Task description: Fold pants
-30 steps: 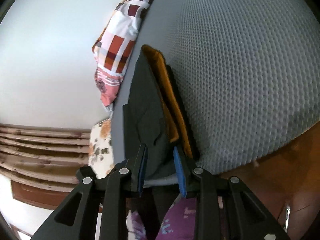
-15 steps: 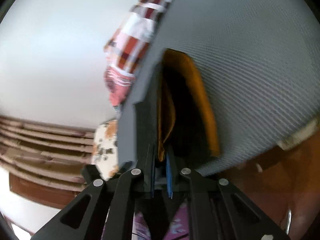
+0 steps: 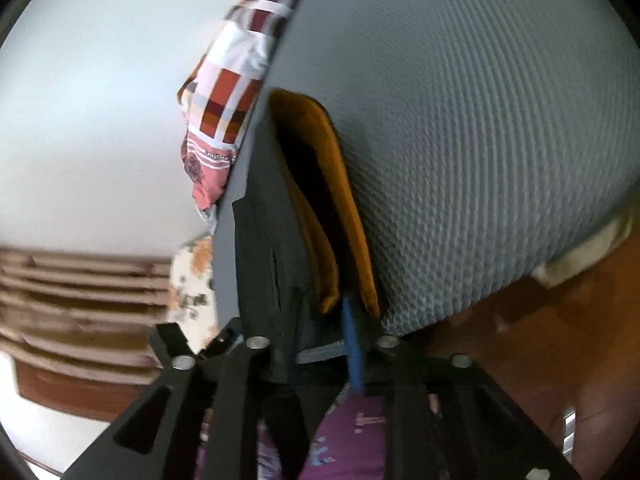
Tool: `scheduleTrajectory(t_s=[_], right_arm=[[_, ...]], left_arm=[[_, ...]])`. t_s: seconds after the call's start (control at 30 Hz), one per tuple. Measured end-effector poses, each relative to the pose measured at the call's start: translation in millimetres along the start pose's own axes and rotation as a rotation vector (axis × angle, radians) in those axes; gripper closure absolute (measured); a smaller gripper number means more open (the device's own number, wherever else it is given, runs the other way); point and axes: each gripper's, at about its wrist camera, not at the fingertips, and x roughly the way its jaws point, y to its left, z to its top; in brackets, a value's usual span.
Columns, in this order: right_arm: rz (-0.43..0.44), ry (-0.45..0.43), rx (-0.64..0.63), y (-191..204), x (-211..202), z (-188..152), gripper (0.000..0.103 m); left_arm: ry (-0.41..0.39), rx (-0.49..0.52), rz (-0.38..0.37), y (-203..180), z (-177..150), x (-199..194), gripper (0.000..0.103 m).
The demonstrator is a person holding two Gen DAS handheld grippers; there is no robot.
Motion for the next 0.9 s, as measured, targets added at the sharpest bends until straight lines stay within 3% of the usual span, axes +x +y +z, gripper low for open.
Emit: scheduleTrajectory(t_s=[0.07,0.1,0.3,0.37,0.4,0.47,0.57,0.67,0.73,0.83,0.9], right_arm=[[-0.073,-0.051,-0.089,13.5,-13.6,7.6,0.053],[-0.091,-0.056,-0.113,16.5,-16.0,11.3,0.051],[-0.165,0.009,-0.131,8.9,11.0,36.2,0.049],[-0.141,0.032,-0.117,6.4,24.6,42.3,0.049],[-0.134,0.04,-0.116,6.5,29.1,43.1,0.051],[-0.134,0.075,-0.137,10.1,39.7,42.4,0.079],[-0.186,0.071,-0.188,24.2,42.5,39.9,0.09],[-0.183,0.062,-0.23,42.9,40.4,39.8,0.092],[-0.124,0.068,-0.218,52.9,42.4,42.3,0.093],[0.036,0.054,-0.196,68.7,40.3,40.9,0.093],[0.048,0.021,-0.213,68.8,36.4,37.4,0.094]], left_arm=[[-0.002,0.0,-0.003,1.6,1.2,-1.1,0.031],[-0.003,-0.002,-0.003,2.2,0.1,-2.3,0.031],[0.004,-0.018,-0.014,6.5,-3.7,-1.2,0.031],[0.005,-0.013,-0.013,5.6,-5.2,-1.1,0.031],[0.006,-0.007,-0.009,4.8,-5.7,-1.1,0.031],[0.007,0.001,-0.003,1.3,-7.9,-0.4,0.031],[0.006,0.005,0.002,0.9,-8.7,-0.2,0.031],[0.006,-0.001,0.006,3.2,-8.9,0.7,0.031],[0.005,-0.006,0.01,4.4,-7.6,1.1,0.031],[-0.007,-0.02,0.013,7.3,-6.5,-1.9,0.031],[-0.015,-0.024,0.012,8.2,-5.8,-3.2,0.029]])
